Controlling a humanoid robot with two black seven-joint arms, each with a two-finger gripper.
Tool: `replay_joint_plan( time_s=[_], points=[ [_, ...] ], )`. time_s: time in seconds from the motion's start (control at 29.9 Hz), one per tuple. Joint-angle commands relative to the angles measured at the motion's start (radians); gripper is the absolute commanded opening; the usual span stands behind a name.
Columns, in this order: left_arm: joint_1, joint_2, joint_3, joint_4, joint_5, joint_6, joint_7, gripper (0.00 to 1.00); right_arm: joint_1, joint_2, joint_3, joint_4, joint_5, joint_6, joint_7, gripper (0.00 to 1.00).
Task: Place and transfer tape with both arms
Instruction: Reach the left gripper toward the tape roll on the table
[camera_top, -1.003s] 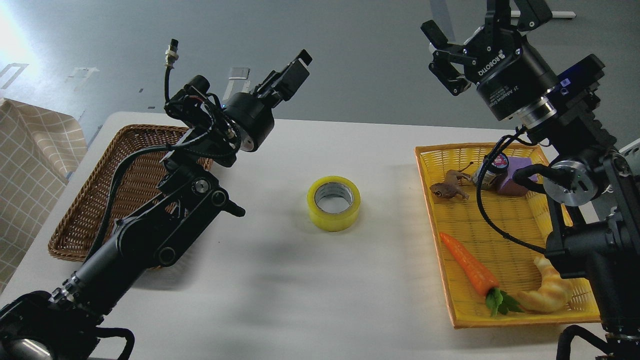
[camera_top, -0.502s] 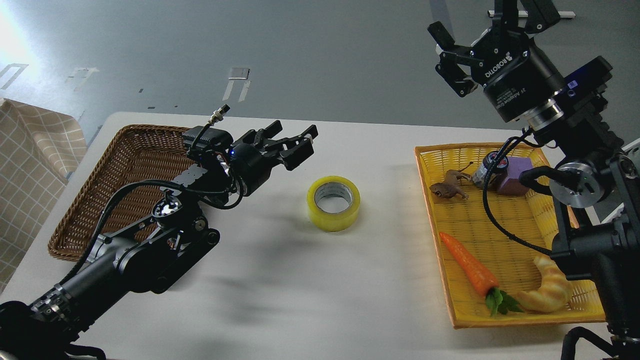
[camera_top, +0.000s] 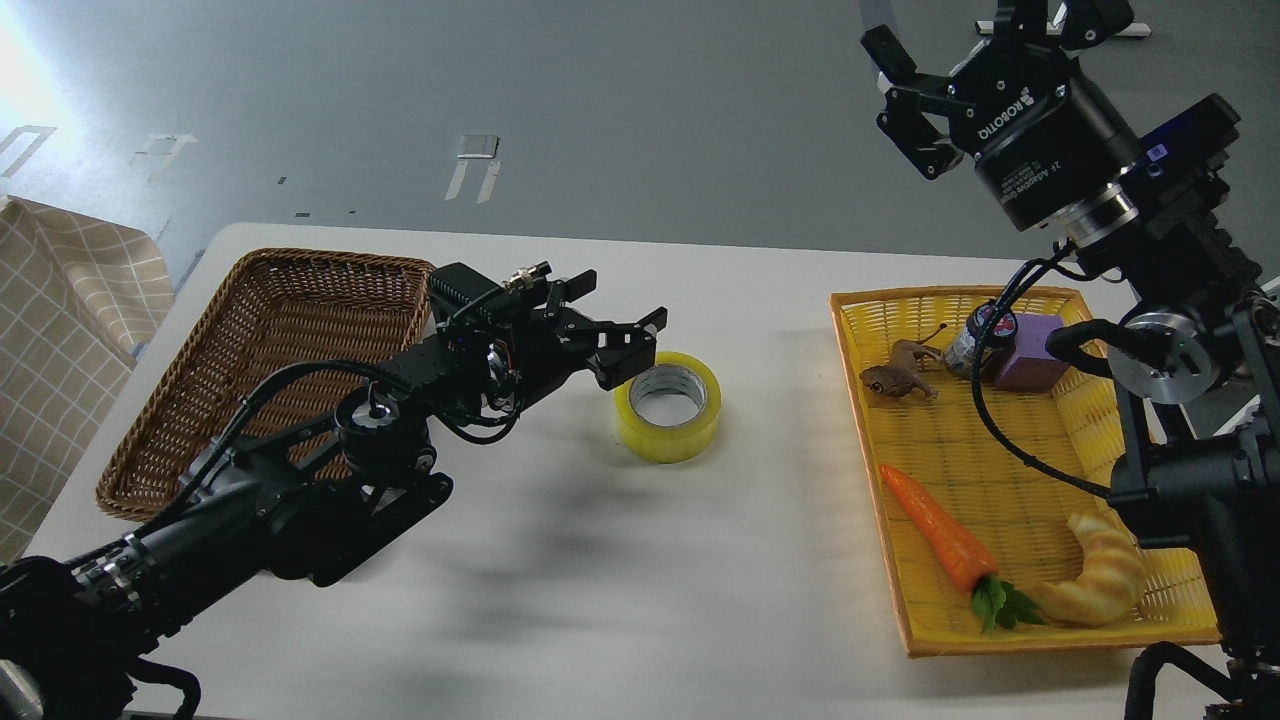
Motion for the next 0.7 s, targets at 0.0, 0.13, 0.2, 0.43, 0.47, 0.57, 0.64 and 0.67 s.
replay_joint_plan(
  time_s=[0.0, 0.13, 0.2, 0.43, 0.47, 0.57, 0.64, 0.67],
  points=[
    [-0.009, -0.002, 0.037, 0.000, 0.000, -0.011, -0.003, 0.98, 0.005, -0.007, -0.001, -0.003, 0.000, 0.001, 0.000, 1.00],
    [-0.038, -0.011, 0.040, 0.000, 0.000, -0.099, 0.003, 0.98, -0.006, -0.006, -0.001, -0.001, 0.000, -0.001, 0.001, 1.00],
    [-0.038, -0.013, 0.042, 0.000, -0.025, -0.116, 0.005, 0.98, -0.008, -0.007, -0.001, -0.001, 0.000, 0.001, 0.001, 1.00],
    [-0.038, -0.028, 0.059, 0.012, -0.034, -0.136, 0.005, 0.98, -0.026, -0.020, 0.000, 0.003, 0.000, 0.001, 0.001, 1.00],
    [-0.038, -0.030, 0.057, 0.015, -0.036, -0.138, 0.005, 0.98, -0.028, -0.020, 0.000, 0.005, 0.000, 0.001, 0.001, 1.00],
    [-0.038, -0.040, 0.059, 0.017, -0.039, -0.153, 0.005, 0.98, -0.032, -0.046, -0.001, 0.005, 0.000, 0.002, 0.001, 1.00],
    [-0.039, -0.046, 0.056, 0.017, -0.046, -0.179, 0.006, 0.98, -0.038, -0.057, -0.003, 0.008, 0.000, 0.004, 0.001, 1.00],
    [-0.041, -0.050, 0.057, 0.017, -0.049, -0.187, 0.008, 0.98, -0.038, -0.057, -0.003, 0.008, 0.000, 0.004, 0.001, 1.00]
  ],
)
